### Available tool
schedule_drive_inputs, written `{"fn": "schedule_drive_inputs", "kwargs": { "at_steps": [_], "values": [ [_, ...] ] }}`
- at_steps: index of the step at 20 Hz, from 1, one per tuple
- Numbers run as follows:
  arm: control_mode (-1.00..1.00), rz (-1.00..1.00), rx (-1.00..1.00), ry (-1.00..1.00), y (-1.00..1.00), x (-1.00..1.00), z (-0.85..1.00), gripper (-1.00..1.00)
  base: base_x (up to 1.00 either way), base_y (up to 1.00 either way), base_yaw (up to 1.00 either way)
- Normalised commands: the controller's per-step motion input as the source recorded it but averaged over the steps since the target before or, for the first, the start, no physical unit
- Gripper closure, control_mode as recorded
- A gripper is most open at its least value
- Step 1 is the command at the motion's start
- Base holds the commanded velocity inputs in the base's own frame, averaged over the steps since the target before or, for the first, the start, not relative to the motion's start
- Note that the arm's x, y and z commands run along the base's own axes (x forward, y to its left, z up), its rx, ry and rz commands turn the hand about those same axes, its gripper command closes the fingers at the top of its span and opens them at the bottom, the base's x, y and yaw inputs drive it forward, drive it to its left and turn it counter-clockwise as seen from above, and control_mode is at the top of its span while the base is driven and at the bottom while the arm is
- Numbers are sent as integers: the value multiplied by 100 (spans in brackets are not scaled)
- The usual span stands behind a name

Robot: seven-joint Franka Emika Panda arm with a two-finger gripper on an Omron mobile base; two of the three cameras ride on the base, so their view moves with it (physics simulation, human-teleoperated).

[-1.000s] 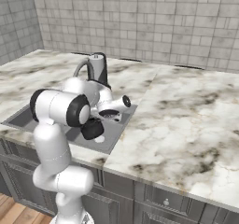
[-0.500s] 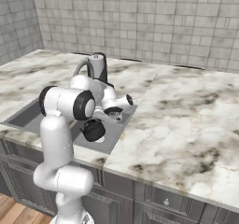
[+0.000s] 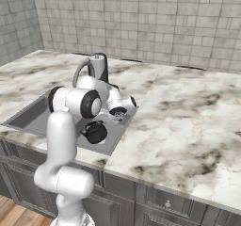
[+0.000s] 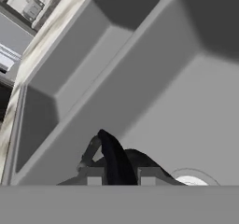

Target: Open the cabinet, pick the kettle from the cabinet, and place it in the sink.

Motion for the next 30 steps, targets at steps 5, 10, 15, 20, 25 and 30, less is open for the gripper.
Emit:
{"fn": "schedule_drive_inputs", "kwargs": {
  "at_steps": [5, 10, 15, 20, 25, 30],
  "values": [
    [-100, 8, 4, 0, 0, 17, -18, 100, 0, 0, 0],
    [-100, 2, 1, -1, 2, 23, -17, 100, 0, 0, 0],
    [-100, 0, 0, 0, 9, 32, -16, 100, 0, 0, 0],
    [-100, 0, 1, 0, 9, 19, -24, 100, 0, 0, 0],
    [-100, 1, 4, -4, 9, 3, -23, 100, 0, 0, 0],
    [-100, 5, 6, -10, 11, -3, -14, 100, 0, 0, 0]
  ]
}}
